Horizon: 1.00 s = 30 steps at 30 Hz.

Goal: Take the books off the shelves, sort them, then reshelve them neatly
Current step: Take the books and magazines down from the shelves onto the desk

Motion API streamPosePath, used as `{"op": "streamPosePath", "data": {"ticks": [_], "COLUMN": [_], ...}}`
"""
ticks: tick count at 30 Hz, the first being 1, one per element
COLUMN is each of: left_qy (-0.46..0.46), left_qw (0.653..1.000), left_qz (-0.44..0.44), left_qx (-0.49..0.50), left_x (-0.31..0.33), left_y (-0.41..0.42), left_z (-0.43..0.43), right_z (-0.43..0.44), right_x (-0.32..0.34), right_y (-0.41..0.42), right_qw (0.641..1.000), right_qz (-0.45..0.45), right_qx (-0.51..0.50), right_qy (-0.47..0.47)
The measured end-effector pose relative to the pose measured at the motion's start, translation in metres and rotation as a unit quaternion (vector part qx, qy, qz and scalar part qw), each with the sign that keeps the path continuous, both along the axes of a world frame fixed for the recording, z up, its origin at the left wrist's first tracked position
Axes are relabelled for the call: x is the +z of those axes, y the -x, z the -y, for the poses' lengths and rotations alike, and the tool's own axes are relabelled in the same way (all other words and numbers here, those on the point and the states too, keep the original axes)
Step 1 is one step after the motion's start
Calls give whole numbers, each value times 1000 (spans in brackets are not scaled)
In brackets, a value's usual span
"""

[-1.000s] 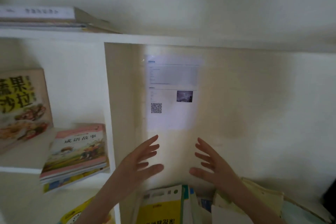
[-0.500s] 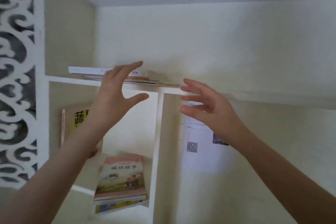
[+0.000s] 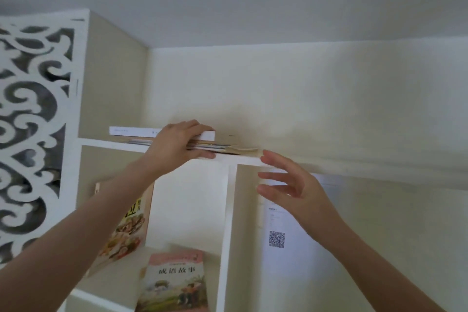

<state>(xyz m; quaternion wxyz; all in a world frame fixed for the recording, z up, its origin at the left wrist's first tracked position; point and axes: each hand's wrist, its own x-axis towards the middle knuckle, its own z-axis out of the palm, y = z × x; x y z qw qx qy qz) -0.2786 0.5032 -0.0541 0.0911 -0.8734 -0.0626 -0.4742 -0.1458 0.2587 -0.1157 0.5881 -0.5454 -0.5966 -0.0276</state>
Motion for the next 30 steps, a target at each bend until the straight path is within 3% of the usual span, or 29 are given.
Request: {"op": "streamPosePath", "data": {"ticks": [4, 9, 14, 17, 21, 26, 30], "left_qy": [-61, -58, 88, 105, 146, 320, 488], "left_qw": [994, 969, 930, 900, 878, 832, 775], "left_qz": [90, 235, 309, 346, 372, 359, 303], "left_qx": [-11, -50, -181, -242, -264, -276, -264], "left_x": [-7, 2, 25, 34, 46, 56, 38], "left_y": [9, 24, 48, 62, 73, 71, 53], "left_z": [4, 44, 83, 105, 129, 128, 108], "right_z": [0, -18, -39, -45, -46, -20, 3], "right_x": [-6, -8, 5, 16, 24, 24, 9], "right_y": [-4, 3, 19, 24, 27, 28, 27], "right_qw": [1000, 994, 992, 996, 996, 989, 990], "right_qz": [8, -23, -63, -76, -63, -60, -45], "right_qx": [-6, -38, -21, 4, 34, 58, -49], "right_qy": [-22, -98, -105, -47, -59, -125, -126]}}
